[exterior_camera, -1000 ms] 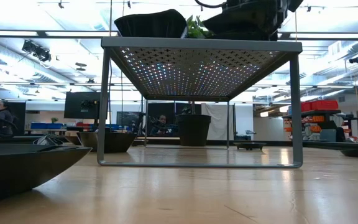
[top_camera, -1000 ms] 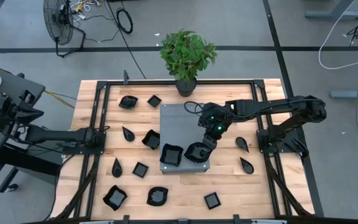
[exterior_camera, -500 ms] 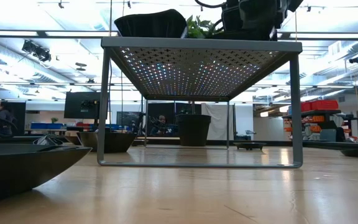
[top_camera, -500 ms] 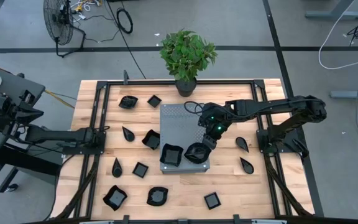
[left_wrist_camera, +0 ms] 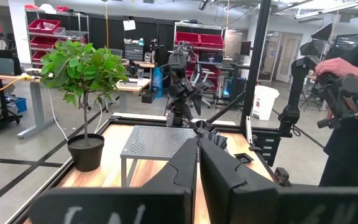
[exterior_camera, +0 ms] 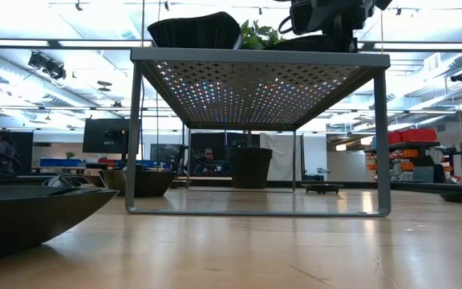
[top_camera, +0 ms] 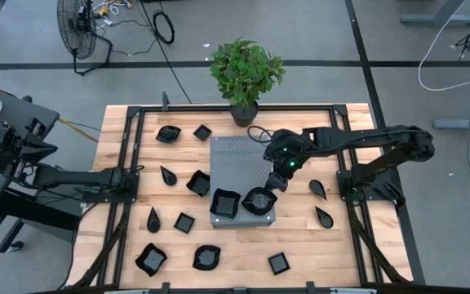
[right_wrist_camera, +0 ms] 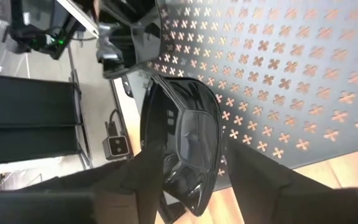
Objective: Pick & Place Mini shaped plates
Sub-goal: Stack the black bowl on top of the black bowl on the shelf
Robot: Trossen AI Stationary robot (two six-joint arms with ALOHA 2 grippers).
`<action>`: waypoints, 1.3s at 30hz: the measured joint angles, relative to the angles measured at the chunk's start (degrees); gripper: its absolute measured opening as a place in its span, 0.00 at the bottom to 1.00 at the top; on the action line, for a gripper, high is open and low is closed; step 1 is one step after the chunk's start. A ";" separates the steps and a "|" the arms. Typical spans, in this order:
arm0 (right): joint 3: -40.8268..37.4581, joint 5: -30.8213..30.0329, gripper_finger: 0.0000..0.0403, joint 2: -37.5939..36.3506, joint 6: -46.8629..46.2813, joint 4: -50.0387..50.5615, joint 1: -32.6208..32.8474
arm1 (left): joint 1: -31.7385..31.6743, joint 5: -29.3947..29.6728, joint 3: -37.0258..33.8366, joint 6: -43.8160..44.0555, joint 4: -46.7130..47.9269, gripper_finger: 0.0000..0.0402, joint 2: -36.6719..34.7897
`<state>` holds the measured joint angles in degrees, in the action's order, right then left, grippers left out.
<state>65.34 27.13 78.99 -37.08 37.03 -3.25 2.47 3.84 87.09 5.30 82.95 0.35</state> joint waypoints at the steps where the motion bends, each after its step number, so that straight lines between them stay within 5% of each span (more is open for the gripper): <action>1: 0.00 -0.22 0.45 -0.47 0.01 -0.08 -0.11 | 0.02 0.00 0.00 -0.02 -0.01 0.06 0.00; 11: 0.00 0.32 0.40 -0.60 3.27 0.41 0.63 | 0.00 0.00 0.01 0.01 -0.02 0.06 -0.01; 28: -4.00 2.93 0.02 -0.66 4.37 -0.91 0.84 | 0.01 0.00 0.00 0.00 0.00 0.06 -0.02; 39: -4.00 2.91 0.01 -0.66 4.54 -1.06 0.86 | -0.01 0.00 0.00 0.02 -0.01 0.06 0.00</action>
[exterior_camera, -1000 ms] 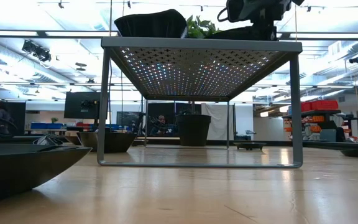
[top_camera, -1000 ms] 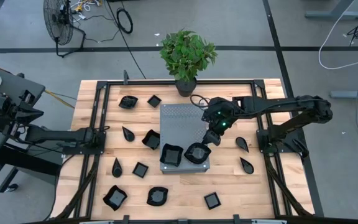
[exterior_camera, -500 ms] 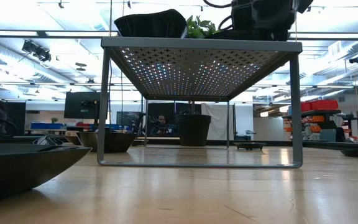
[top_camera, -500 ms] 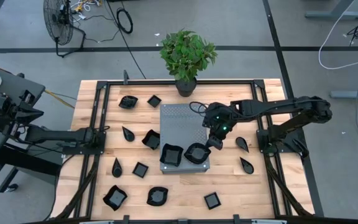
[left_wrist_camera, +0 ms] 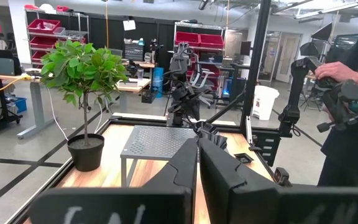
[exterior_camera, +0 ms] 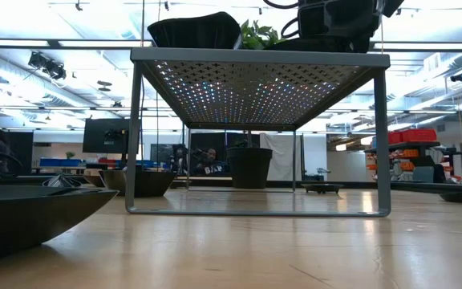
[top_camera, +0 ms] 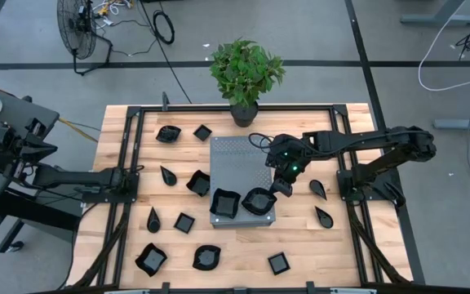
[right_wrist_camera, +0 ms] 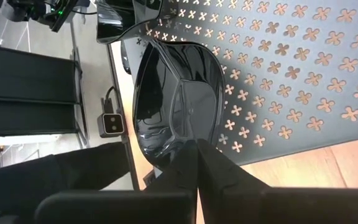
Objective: Pick & Place Mini shaped plates
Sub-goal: Stack the black bowl on top of the black bowl on the shelf
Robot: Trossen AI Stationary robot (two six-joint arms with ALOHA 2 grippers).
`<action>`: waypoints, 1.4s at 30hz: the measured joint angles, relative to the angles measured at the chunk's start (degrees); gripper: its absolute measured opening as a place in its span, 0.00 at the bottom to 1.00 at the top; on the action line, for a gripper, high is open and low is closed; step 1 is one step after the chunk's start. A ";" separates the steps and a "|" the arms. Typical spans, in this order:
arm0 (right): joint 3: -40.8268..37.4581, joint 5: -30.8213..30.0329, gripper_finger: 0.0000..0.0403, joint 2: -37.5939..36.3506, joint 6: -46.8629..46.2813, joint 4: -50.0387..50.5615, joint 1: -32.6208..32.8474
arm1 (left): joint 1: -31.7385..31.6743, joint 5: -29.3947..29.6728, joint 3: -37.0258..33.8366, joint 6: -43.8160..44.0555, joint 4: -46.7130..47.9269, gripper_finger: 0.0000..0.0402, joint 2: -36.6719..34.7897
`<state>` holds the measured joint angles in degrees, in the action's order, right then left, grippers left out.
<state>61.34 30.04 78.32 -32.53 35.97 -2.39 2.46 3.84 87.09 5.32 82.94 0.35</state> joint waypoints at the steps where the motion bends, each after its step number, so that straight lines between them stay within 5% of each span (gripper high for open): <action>1: 0.00 0.00 0.01 0.00 0.00 0.00 0.00 | 0.00 0.00 0.02 -0.02 0.00 0.06 0.00; 12: 0.00 5.06 0.00 0.02 0.47 -2.42 0.00 | 0.02 0.00 0.00 0.00 0.01 0.06 -0.01; 32: 0.00 -0.09 0.00 0.42 0.75 -1.46 0.00 | 0.02 0.00 0.00 0.00 0.01 0.06 -0.01; 42: 0.00 2.64 0.00 0.39 3.05 -1.37 0.52 | 0.02 0.00 0.01 -0.03 0.00 0.06 0.00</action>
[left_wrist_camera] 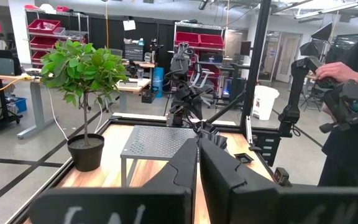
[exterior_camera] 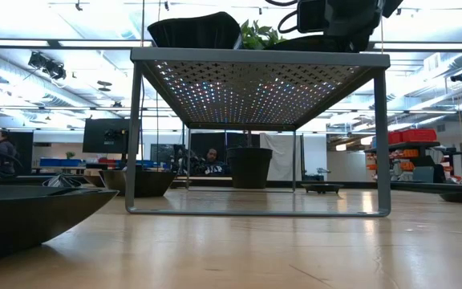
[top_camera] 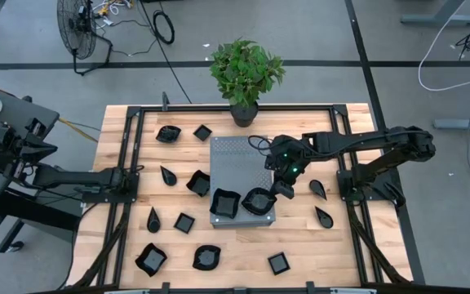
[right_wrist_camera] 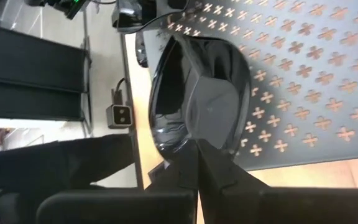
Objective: Pick & Place Mini shaped plates
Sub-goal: Stack the black bowl on top of the black bowl on the shelf
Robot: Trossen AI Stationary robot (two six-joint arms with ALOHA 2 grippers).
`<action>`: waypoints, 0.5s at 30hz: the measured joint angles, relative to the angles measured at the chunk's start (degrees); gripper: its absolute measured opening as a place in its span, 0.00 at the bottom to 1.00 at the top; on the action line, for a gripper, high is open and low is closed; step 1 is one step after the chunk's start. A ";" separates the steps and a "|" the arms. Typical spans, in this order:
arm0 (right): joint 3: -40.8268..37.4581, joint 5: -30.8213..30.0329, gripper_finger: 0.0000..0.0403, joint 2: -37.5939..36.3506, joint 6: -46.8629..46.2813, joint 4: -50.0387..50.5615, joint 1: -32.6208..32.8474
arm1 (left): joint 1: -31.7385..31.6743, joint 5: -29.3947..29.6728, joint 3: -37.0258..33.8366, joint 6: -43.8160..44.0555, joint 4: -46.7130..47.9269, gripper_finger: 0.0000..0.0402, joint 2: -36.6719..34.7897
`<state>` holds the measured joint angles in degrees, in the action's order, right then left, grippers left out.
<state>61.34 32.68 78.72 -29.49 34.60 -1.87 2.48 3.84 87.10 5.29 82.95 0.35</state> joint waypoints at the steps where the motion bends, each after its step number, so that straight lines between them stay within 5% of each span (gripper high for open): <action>1: 0.00 0.05 0.00 0.00 0.13 0.01 0.18 | -0.01 0.00 0.01 0.01 0.00 0.06 0.00; 15: 0.00 -2.16 0.00 -0.02 -0.04 0.43 0.40 | -0.02 0.00 0.01 0.03 0.00 0.06 -0.01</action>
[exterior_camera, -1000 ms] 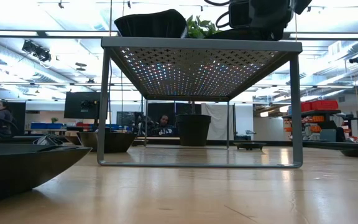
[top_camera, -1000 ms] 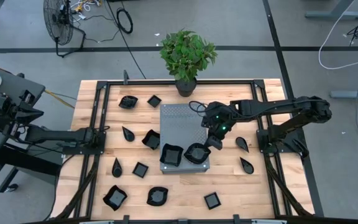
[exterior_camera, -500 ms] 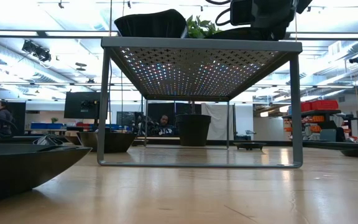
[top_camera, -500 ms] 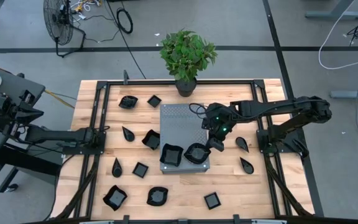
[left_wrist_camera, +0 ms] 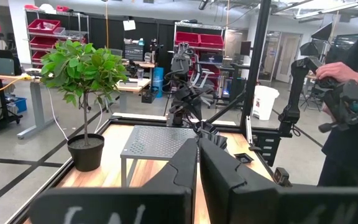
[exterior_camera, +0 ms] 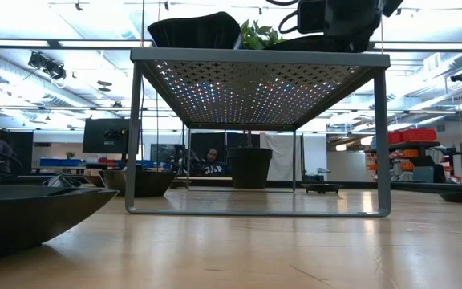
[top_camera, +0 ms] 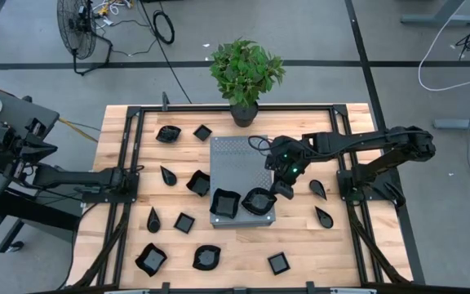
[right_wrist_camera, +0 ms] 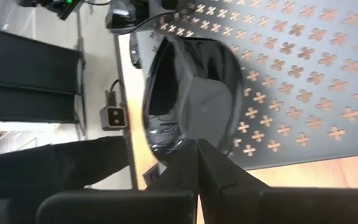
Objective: Pick & Place Mini shaped plates
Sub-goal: Stack the black bowl on top of the black bowl on the shelf
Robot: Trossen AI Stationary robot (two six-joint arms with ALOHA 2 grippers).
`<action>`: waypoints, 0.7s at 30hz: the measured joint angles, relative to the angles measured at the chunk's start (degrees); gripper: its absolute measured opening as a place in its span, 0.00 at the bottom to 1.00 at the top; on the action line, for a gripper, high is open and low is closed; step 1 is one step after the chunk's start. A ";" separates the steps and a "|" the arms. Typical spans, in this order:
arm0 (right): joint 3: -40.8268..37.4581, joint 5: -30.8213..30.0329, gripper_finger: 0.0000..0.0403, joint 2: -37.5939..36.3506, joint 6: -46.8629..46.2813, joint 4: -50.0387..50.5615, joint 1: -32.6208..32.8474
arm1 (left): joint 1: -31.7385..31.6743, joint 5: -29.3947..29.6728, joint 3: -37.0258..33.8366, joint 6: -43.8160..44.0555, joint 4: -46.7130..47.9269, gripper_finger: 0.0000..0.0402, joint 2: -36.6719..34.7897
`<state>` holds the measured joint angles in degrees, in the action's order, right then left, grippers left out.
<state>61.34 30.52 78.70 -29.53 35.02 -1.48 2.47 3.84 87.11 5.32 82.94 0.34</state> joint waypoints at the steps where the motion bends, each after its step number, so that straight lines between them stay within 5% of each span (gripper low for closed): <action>1: 0.00 -0.74 0.00 0.00 -0.05 0.31 0.00 | -0.01 0.00 -0.02 -0.02 0.00 0.06 0.00; 21: 0.00 -1.71 0.00 0.00 1.52 1.62 0.26 | 0.02 0.00 -0.01 -0.02 -0.01 0.06 0.01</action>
<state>61.34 28.81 78.70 -28.01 36.64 -1.21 2.48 3.84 87.10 5.30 82.94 0.35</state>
